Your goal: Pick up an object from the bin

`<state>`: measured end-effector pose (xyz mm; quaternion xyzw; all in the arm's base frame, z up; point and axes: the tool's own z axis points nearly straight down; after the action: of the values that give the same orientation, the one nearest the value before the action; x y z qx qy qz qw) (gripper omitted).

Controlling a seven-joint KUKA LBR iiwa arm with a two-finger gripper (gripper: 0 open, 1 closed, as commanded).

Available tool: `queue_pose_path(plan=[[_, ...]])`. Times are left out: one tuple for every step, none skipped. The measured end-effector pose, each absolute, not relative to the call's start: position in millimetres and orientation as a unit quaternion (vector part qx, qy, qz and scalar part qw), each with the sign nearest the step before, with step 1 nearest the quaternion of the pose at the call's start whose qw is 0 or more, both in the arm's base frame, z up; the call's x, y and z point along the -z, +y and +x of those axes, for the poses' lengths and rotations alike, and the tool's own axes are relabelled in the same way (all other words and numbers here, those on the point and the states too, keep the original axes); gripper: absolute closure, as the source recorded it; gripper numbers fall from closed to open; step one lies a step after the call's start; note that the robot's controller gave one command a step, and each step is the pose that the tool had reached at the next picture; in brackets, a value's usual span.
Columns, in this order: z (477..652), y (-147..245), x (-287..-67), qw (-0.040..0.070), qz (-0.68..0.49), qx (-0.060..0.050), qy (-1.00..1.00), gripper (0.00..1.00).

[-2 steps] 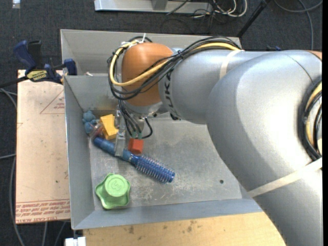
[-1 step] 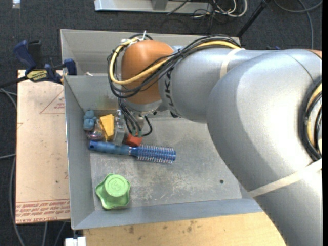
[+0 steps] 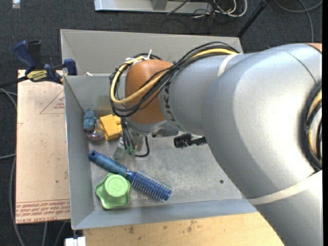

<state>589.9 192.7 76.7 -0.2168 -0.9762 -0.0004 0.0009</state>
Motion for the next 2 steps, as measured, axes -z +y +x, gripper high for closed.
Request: queue_pose_path(plan=[[591.5,190.7,-77.2,-0.001,-0.218,-0.001,-0.976,0.00],[608.2,164.7,-69.5,-0.001,-0.230,0.001,-0.973,0.00]])
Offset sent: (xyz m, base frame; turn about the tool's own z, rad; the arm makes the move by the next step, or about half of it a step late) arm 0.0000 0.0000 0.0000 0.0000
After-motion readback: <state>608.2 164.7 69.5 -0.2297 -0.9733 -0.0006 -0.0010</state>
